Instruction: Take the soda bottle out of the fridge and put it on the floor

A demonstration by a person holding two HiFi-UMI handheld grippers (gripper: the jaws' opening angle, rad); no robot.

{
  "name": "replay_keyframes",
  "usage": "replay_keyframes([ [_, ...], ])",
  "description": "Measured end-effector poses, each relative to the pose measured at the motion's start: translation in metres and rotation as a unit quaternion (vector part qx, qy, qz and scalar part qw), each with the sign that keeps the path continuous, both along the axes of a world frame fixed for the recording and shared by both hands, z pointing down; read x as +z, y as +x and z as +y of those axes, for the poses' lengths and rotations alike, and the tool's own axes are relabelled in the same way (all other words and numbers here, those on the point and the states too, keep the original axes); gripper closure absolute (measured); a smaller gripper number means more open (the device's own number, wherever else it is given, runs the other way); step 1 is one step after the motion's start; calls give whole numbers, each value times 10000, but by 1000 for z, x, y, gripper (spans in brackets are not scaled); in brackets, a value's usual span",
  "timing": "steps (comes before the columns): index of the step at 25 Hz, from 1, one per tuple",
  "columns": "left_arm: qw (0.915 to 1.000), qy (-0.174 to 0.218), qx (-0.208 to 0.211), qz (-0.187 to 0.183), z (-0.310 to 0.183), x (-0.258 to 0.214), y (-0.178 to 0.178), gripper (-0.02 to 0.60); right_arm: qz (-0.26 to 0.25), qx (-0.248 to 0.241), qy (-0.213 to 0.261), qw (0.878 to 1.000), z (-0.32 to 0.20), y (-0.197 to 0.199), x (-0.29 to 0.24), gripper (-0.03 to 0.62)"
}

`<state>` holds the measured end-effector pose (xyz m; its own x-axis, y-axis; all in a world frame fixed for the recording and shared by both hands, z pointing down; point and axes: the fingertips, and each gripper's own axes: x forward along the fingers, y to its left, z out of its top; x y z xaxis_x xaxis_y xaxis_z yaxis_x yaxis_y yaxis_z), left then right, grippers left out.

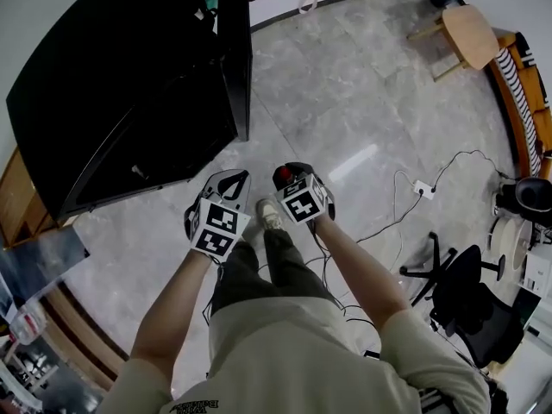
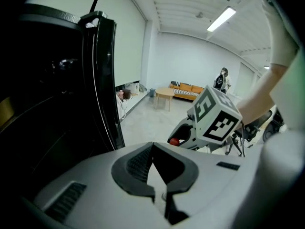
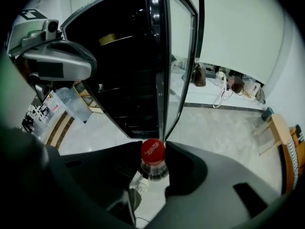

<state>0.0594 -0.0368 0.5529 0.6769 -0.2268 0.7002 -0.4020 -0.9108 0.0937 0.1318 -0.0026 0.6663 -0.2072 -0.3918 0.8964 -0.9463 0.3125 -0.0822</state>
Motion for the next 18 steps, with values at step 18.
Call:
replay_keyframes([
  [18, 9940, -780, 391, -663, 18, 227, 11, 575, -209, 761, -411, 9960, 17, 16, 199, 459],
])
